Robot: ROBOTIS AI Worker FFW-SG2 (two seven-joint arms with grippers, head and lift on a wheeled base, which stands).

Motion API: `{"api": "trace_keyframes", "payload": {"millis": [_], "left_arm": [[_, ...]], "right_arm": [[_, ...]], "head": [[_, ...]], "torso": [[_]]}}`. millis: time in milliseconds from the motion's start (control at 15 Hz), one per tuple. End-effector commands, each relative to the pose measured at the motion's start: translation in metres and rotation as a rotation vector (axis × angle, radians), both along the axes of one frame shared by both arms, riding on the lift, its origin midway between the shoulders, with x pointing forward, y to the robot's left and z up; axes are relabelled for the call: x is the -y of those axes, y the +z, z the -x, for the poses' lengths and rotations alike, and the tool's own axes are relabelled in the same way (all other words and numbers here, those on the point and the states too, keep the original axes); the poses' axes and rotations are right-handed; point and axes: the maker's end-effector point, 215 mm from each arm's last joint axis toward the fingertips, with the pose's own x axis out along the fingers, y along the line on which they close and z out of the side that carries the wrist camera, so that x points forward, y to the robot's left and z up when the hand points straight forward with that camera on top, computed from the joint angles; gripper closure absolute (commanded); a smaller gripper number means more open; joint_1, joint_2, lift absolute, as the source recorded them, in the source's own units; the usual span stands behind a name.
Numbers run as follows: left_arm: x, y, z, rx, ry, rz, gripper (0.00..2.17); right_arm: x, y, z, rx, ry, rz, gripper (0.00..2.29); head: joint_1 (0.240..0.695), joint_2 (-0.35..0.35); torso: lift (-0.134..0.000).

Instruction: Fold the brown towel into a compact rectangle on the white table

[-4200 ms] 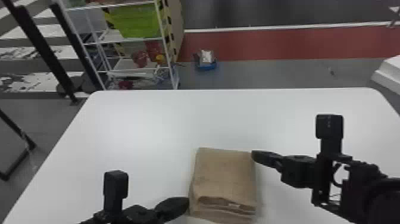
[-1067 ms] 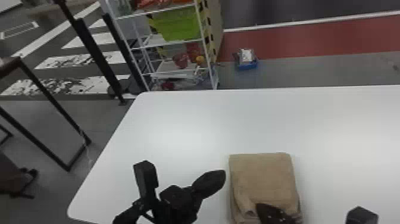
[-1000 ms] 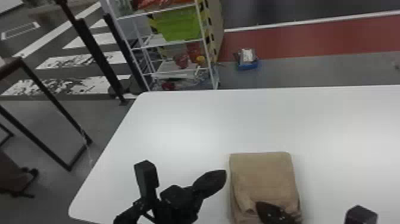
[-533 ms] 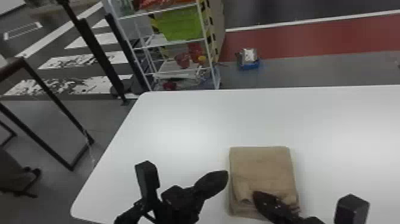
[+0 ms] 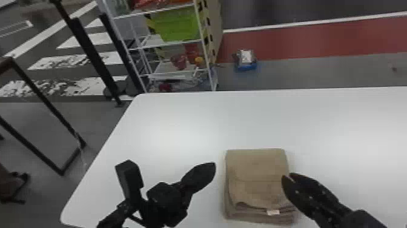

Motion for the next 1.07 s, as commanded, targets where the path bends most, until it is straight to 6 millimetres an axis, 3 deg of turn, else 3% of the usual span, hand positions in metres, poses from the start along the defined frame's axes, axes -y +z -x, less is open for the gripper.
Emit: {"api": "trace_keyframes", "payload": {"millis": [0, 67, 133, 200, 267, 400, 533, 667, 733, 867, 1000], "left_arm": [[-0.002, 0.01, -0.007, 0.042, 0.023, -0.01, 1.53], [-0.004, 0.011, -0.009, 0.054, 0.034, -0.015, 1.03], [-0.009, 0.018, -0.015, 0.093, 0.061, -0.028, 0.31], [-0.015, 0.027, -0.02, 0.141, 0.092, -0.043, 0.04], [-0.019, 0.03, -0.023, 0.159, 0.11, -0.048, 0.04], [-0.025, 0.054, -0.031, 0.274, 0.185, -0.062, 0.04], [-0.018, 0.071, -0.035, 0.361, 0.251, -0.104, 0.04], [-0.003, 0.095, -0.036, 0.494, 0.344, -0.166, 0.04], [0.009, 0.097, -0.034, 0.515, 0.342, -0.175, 0.04], [0.026, 0.079, -0.036, 0.447, 0.32, -0.19, 0.05], [0.03, 0.07, -0.037, 0.412, 0.343, -0.206, 0.05]], "right_arm": [[0.055, 0.031, -0.024, 0.091, -0.098, 0.058, 0.08], [0.078, 0.038, -0.032, 0.113, -0.139, 0.094, 0.08], [0.105, 0.045, -0.042, 0.13, -0.187, 0.124, 0.08], [0.132, 0.05, -0.048, 0.138, -0.23, 0.154, 0.08], [0.151, 0.058, -0.053, 0.148, -0.261, 0.18, 0.08], [0.189, 0.064, -0.058, 0.155, -0.324, 0.209, 0.08], [0.205, 0.073, -0.061, 0.178, -0.368, 0.226, 0.08], [0.212, 0.1, -0.065, 0.262, -0.443, 0.22, 0.08], [0.209, 0.098, -0.064, 0.26, -0.455, 0.209, 0.08], [0.203, 0.104, -0.062, 0.288, -0.489, 0.205, 0.09], [0.201, 0.104, -0.059, 0.306, -0.52, 0.224, 0.09]], "head": [[0.695, 0.252], [0.695, 0.225], [0.695, 0.166], [0.695, 0.135], [0.695, 0.111], [0.695, 0.062], [0.695, 0.009], [0.695, -0.019], [0.695, -0.03], [0.695, -0.055], [0.695, -0.093]], "torso": [[-0.124], [-0.124], [-0.124], [-0.124], [-0.124], [-0.124], [-0.124], [-0.124], [-0.124], [-0.124], [-0.124]]}}
